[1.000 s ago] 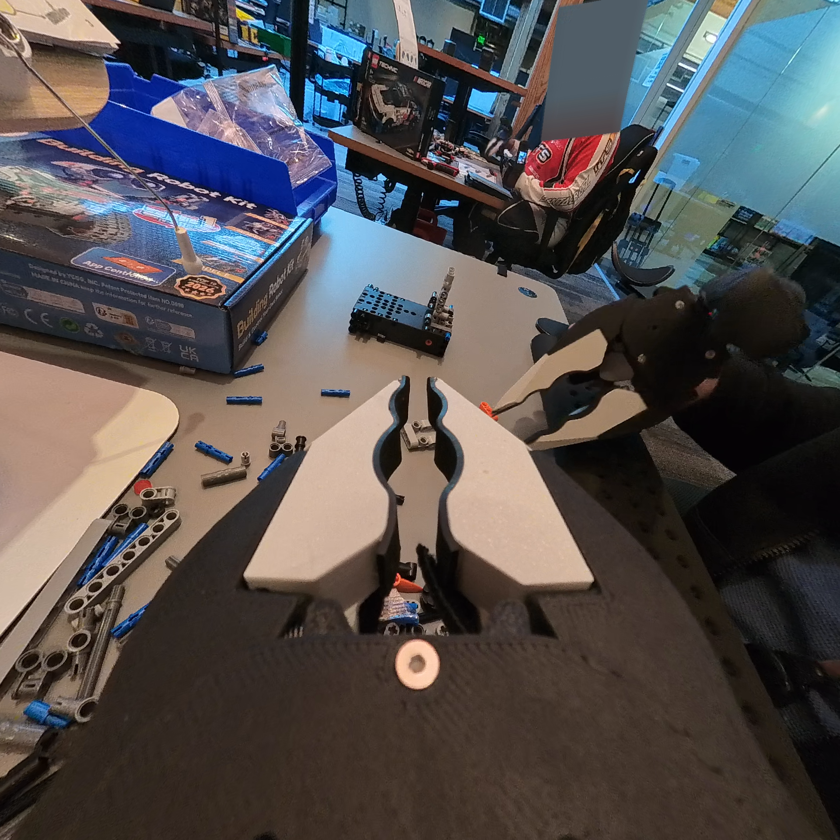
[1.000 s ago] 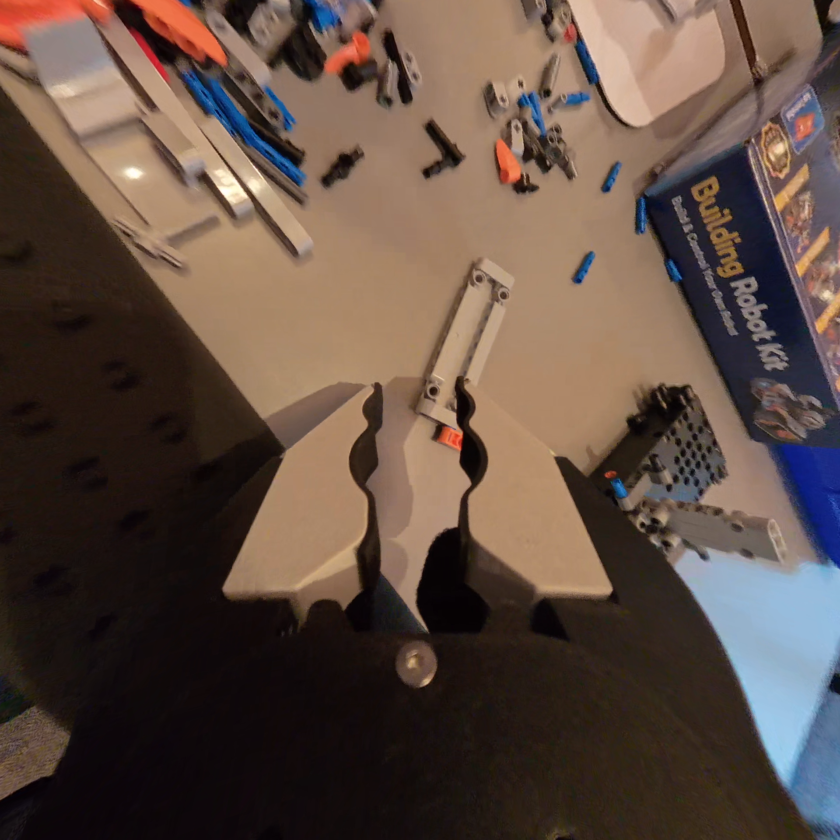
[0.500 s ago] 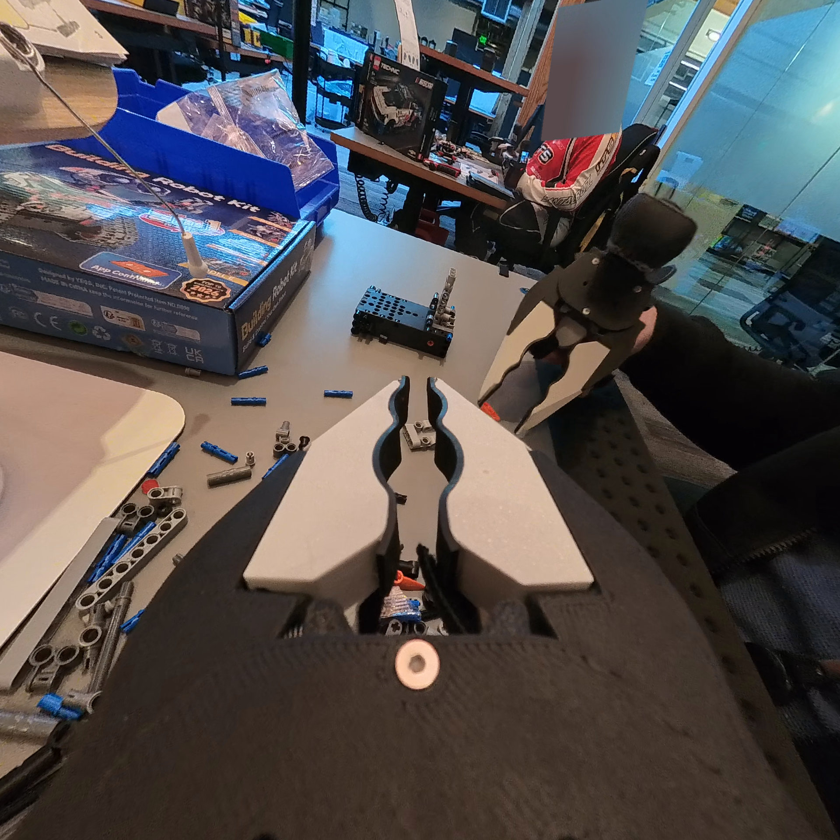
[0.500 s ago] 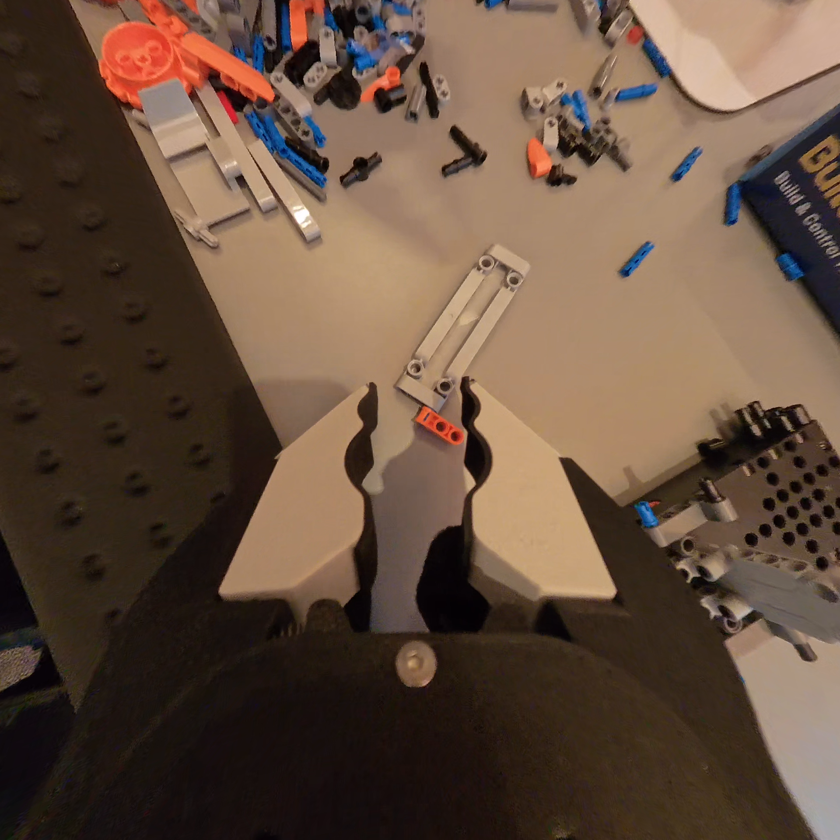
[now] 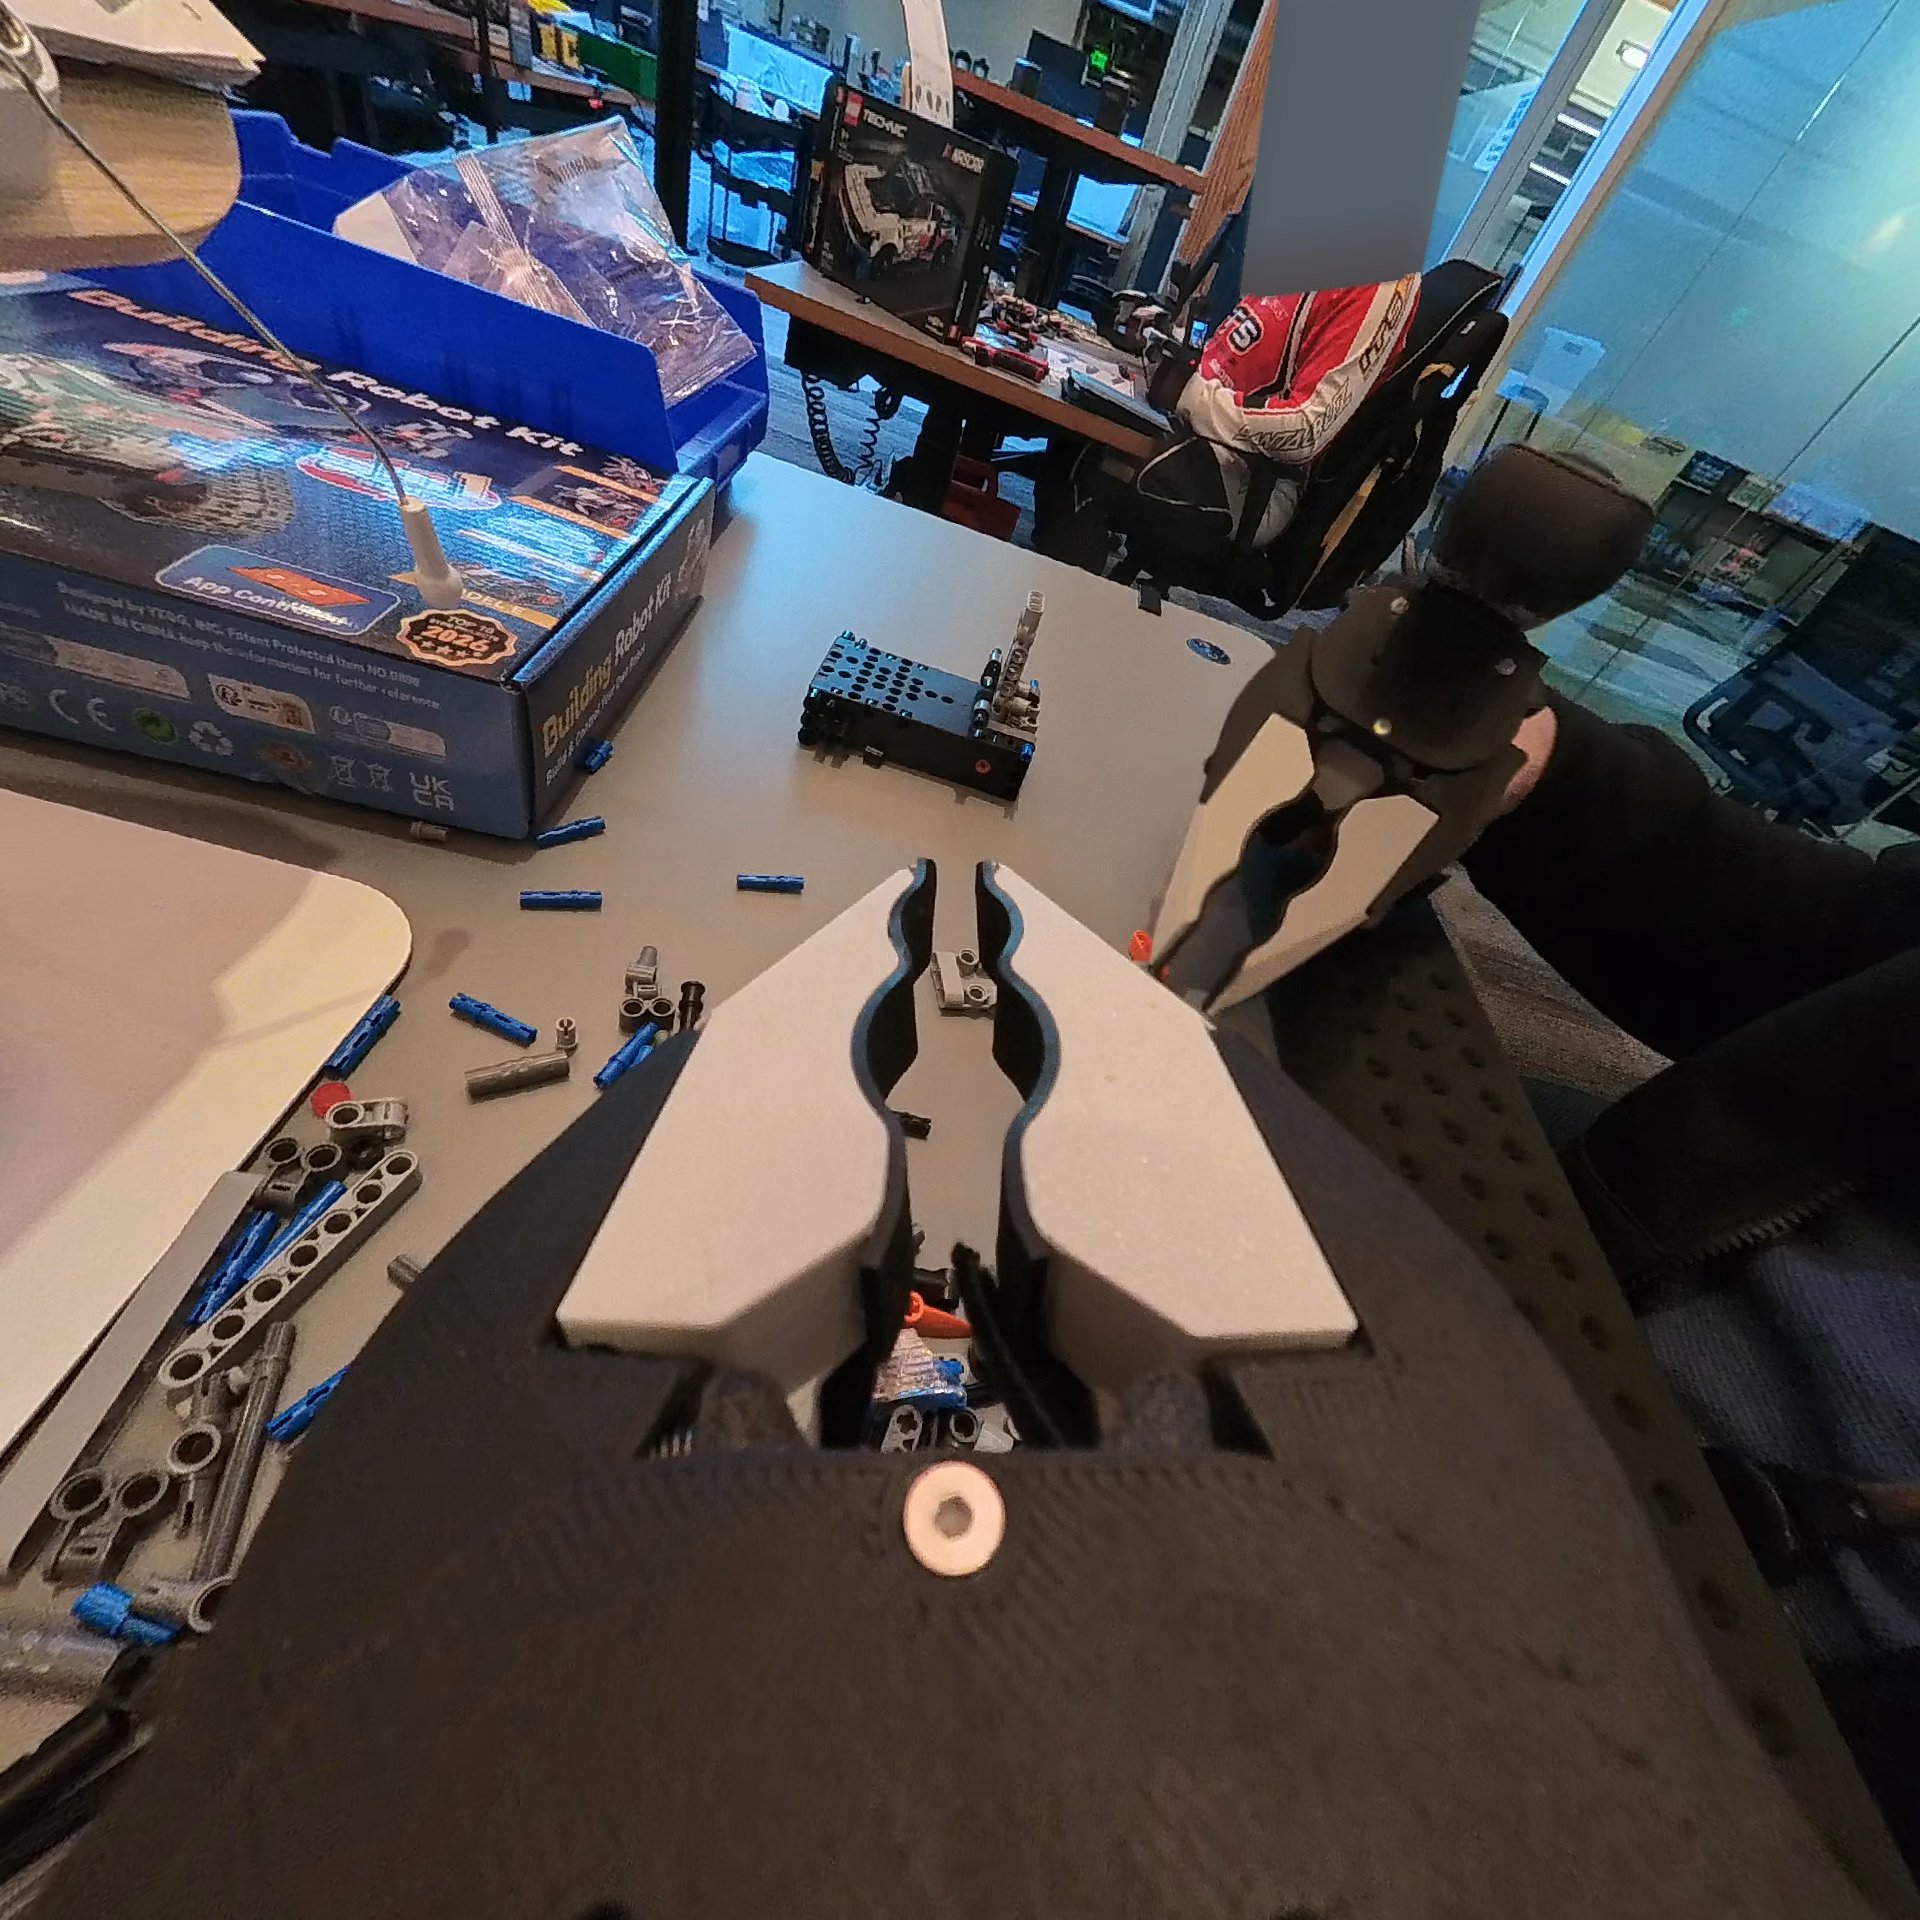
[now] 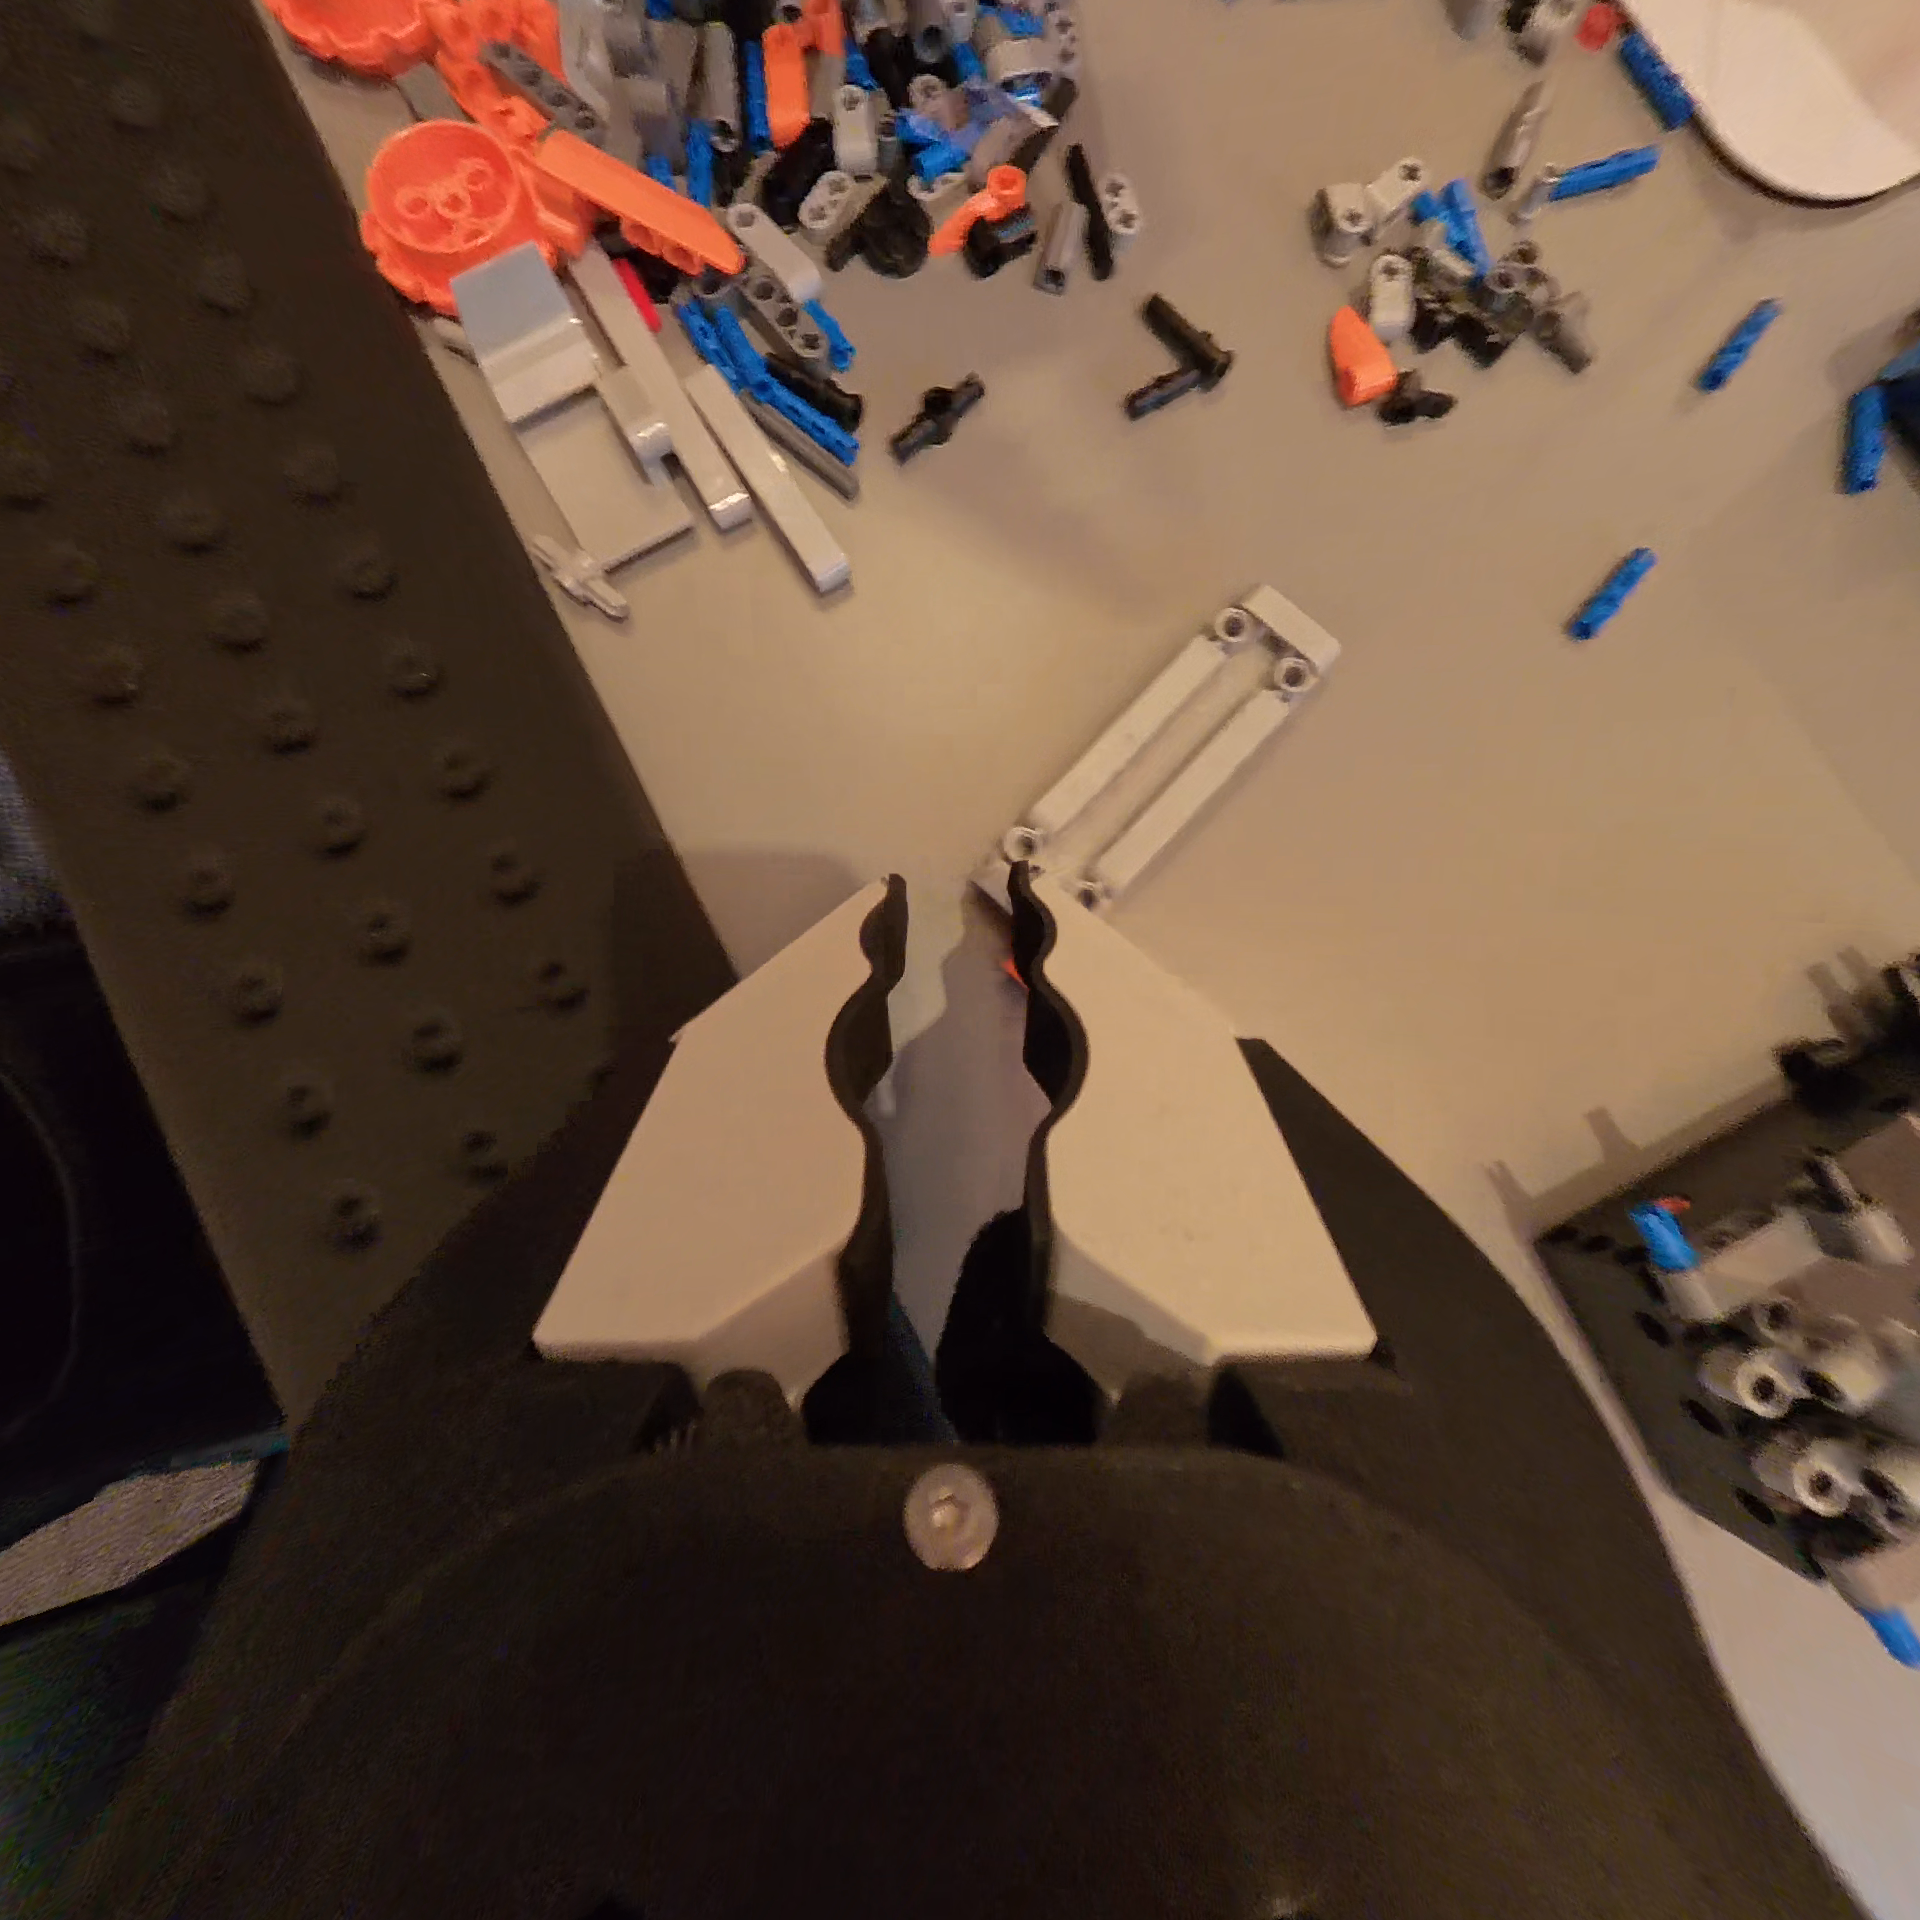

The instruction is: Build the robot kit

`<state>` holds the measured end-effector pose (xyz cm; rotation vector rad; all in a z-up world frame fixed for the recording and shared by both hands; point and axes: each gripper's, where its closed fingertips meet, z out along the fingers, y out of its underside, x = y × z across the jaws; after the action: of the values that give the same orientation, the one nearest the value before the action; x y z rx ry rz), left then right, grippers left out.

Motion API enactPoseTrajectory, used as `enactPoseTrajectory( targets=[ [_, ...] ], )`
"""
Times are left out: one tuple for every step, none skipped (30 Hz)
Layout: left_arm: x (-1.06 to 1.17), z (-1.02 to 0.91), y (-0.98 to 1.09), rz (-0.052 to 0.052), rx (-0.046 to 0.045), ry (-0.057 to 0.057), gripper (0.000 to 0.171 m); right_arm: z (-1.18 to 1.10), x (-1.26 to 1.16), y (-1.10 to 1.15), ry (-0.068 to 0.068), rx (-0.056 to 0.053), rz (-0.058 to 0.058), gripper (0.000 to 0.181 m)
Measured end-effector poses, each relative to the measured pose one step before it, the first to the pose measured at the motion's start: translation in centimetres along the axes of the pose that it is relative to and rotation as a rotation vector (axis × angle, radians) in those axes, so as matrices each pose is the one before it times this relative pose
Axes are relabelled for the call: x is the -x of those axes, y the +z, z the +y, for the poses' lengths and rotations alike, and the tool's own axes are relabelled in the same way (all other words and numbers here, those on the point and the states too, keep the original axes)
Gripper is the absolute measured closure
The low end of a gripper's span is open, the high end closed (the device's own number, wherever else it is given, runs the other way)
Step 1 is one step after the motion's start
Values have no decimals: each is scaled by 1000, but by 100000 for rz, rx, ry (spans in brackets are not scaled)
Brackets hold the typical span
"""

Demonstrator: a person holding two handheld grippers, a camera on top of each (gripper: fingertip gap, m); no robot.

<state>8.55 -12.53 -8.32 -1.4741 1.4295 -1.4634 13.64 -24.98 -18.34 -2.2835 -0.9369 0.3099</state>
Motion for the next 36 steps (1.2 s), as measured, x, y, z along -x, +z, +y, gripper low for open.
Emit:
enactPoseTrajectory(
  targets=[
    [-7, -1, -12, -40, 159, 211, 166, -151, 791, 193, -530, 119, -3355, 164],
    [-2, -11, -30, -111, 121, 236, 166, -222, 822, 158, -918, -452, -3468, 163],
    [7, -24, -51, -139, 75, 261, 166, -327, 332, 46, -510, -1318, -1011, 163],
    [25, -37, -63, -113, 11, 196, 166, -340, -224, -122, 260, -1836, 1696, 163],
    [31, -50, -75, -157, -22, 131, 166, -275, -338, -246, 560, -1955, 1715, 162],
    [50, -80, -87, -190, -226, -14, 166, -257, -717, -329, 939, -2203, 3505, 160],
    [20, -85, -65, 51, -275, -190, 166, 21, -1084, -269, 1352, -742, 5199, 157],
    [8, -41, -50, 92, -89, -150, 166, 492, -882, -67, 924, 2013, 3686, 154],
    [23, 2, -16, -48, 26, -7, 166, 757, -581, 142, 357, 3571, 1884, 154],
    [-1, 22, 12, 25, 126, -56, 166, 709, -317, 255, 398, 3142, 505, 153],
    [-29, 44, 34, 210, 175, -84, 166, 504, 16, 284, 758, 2239, -1105, 154],
    [-38, 51, 35, 123, 243, 51, 166, 258, 344, 243, 527, 997, -2482, 155],
    [-9, 54, 34, -32, 262, 160, 166, -69, 463, 110, 213, -595, -2547, 160],
    [1, 36, 27, -22, 147, 71, 166, -59, 313, 43, -408, 14, -1030, 163],
    [5, 4, 17, 51, 15, -61, 166, 6, 125, 52, -803, 583, 438, 165],
    [20, 9, 21, 63, -49, -171, 166, -47, 90, 33, -169, 340, 391, 166],
    [32, 41, 46, 94, 51, -274, 166, -90, 189, 73, 327, 163, -352, 167],
    [22, 62, 54, 141, 137, -258, 166, -76, 210, 76, 386, 177, -530, 168],
    [17, 74, 47, 80, 174, -159, 166, -50, 116, 28, 653, 429, 70, 168],
    [0, 61, 39, 53, 166, -78, 166, -49, 48, 2, 782, 411, 362, 168],
    [6, 33, 12, 20, 59, -24, 166, -102, 36, 1, 461, -22, 525, 168],
    [9, 9, -1, 17, 13, -14, 166, -126, -77, -22, 679, -454, 1147, 169],
    [23, 6, -4, -32, 6, -48, 166, -30, -70, 1, 1252, 59, 743, 169],
    [37, -6, -21, -51, -87, -102, 166, 102, -76, 25, 823, 376, 553, 169],
    [24, -7, -13, 19, -69, -173, 166, 151, -249, 2, 1110, 392, 1222, 169],
    [14, 10, 1, 13, -32, -120, 166, 127, -362, -54, 1534, 6, 1740, 169],
    [5, 17, -2, -15, 52, -7, 166, 112, -280, -74, 2157, -229, 1138, 169],
    [5, 21, 16, -25, 108, 55, 166, 71, -191, -85, 2369, -290, 786, 169],
    [-3, 10, -1, -9, 52, 71, 166, 74, -288, -75, 2320, -207, 1715, 169],
    [-10, 4, 2, 10, 9, 12, 166, 92, -354, -60, 2320, -98, 2380, 169],
    [-9, -1, 9, 50, 12, -52, 166, 111, -227, -30, 2319, 93, 1924, 169],
    [10, 12, 5, 12, 52, -39, 166, 61, -53, -73, 2264, -44, 914, 169],
    [-2, 8, 0, -41, 39, 28, 166, 51, -96, -67, 2121, -80, 1198, 168],
    [16, 9, 6, -27, 36, -30, 166, 70, -175, -72, 2028, 191, 1712, 168],
    [-12, 7, 5, 58, 68, -87, 166, 68, 72, -44, 1539, 230, 397, 167],
    [-13, 6, 9, 36, 49, -14, 166, -43, 309, -63, 1149, -162, -1009, 166]
  ],
)
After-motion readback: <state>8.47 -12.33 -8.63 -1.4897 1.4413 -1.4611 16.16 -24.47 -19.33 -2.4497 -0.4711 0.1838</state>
